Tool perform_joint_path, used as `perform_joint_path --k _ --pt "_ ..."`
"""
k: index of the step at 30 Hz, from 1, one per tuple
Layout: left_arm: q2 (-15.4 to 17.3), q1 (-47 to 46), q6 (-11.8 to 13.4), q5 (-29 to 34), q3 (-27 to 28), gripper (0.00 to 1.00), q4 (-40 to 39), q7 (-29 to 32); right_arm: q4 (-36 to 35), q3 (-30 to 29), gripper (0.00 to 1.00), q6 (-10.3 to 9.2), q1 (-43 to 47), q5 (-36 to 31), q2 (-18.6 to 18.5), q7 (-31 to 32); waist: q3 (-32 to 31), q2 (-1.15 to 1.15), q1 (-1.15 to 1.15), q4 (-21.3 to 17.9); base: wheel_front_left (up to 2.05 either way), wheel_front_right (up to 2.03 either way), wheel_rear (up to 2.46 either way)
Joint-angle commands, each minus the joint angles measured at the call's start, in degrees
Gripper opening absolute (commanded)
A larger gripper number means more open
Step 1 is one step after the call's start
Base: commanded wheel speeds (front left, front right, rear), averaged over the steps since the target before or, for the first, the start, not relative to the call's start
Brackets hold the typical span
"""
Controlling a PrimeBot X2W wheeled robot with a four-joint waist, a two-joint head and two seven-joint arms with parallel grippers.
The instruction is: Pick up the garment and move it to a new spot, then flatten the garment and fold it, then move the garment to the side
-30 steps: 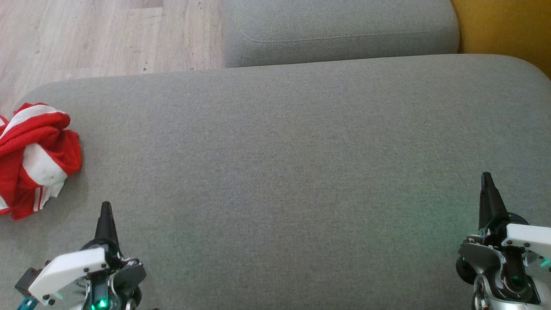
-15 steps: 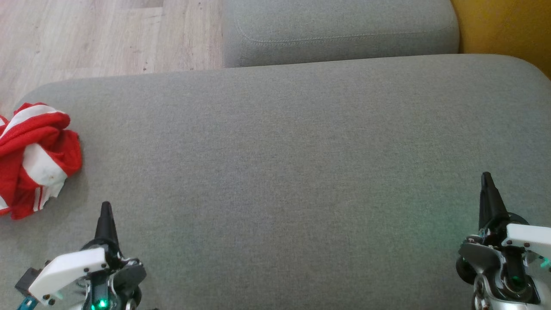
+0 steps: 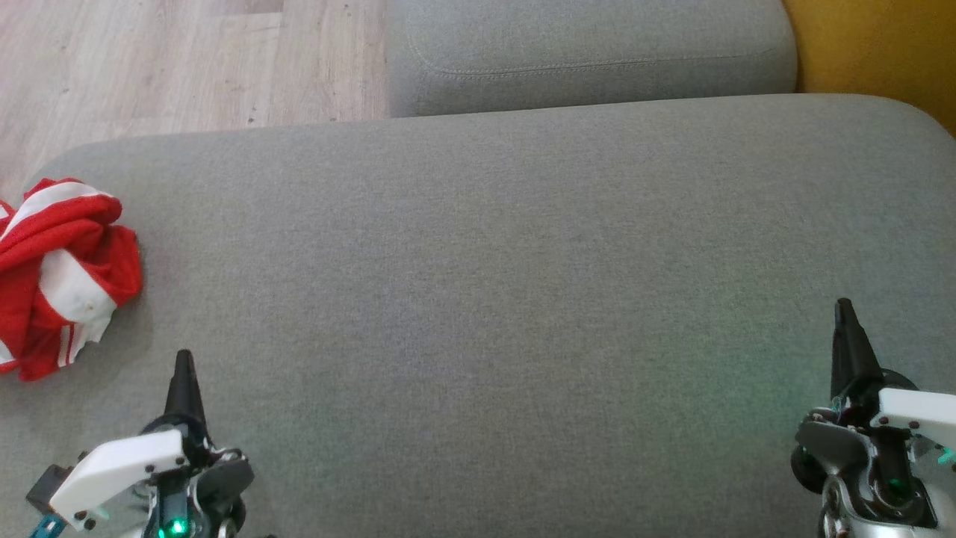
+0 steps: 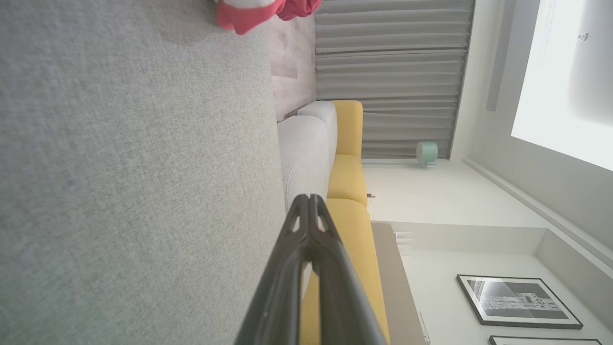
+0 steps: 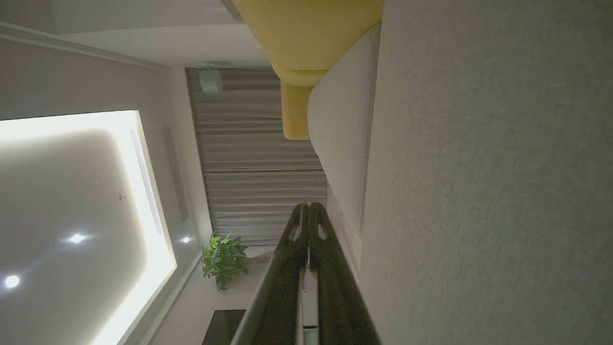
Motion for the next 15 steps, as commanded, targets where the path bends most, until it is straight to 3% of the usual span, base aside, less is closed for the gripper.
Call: perform_joint_path --k 1,15 --pt "0.4 -1.0 -0.4 -0.3 2.2 0.00 -2.1 0.2 -2.3 1.2 0.00 0.23 -1.0 0.4 -0.3 0.3 0.0 0.00 0.00 0.0 0.00 0.00 0.00" --pt "0.4 -1.0 -0.4 -0.3 2.2 0.00 -2.1 0.2 -2.3 1.2 0.00 0.23 -1.0 0.4 -0.3 0.3 0.0 0.00 0.00 0.0 0.00 0.00 0.00"
